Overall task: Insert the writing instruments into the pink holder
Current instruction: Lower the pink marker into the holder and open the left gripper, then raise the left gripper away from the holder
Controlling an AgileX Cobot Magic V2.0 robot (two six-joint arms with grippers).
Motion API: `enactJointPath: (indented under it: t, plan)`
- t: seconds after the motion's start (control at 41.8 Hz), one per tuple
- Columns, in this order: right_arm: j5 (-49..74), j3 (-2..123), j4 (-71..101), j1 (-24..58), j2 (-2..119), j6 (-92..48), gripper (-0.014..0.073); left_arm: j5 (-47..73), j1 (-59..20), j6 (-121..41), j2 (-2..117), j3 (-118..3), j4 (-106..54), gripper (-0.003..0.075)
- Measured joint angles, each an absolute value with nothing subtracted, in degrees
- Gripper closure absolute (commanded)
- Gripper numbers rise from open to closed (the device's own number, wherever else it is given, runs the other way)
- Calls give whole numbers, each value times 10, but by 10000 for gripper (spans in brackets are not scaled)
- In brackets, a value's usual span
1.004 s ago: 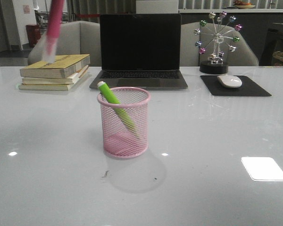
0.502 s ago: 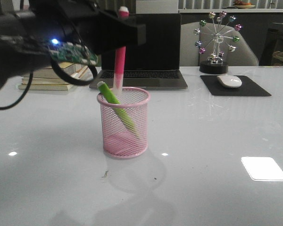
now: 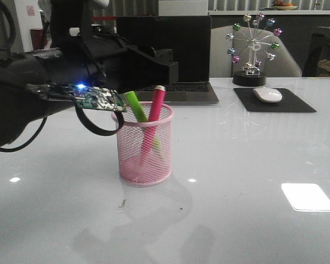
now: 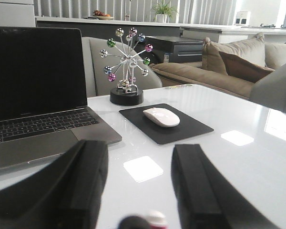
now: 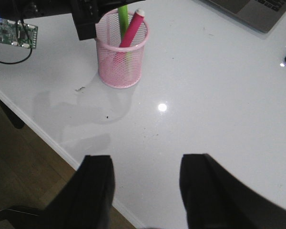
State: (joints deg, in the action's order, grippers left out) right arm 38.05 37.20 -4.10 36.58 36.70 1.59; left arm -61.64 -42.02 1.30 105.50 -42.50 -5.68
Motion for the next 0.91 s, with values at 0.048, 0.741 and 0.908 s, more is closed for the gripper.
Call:
enactJointPath:
  t: [0.048, 0.741, 0.908]
  plan:
    - [380, 372, -41, 366, 367, 16, 154, -614, -420, 13, 1050, -425, -50, 293]
    - [380, 372, -41, 366, 367, 16, 154, 114, -420, -79, 602, -425, -33, 294]
    - [380, 372, -41, 366, 367, 16, 154, 285, -420, -79, 495, -424, -32, 294]
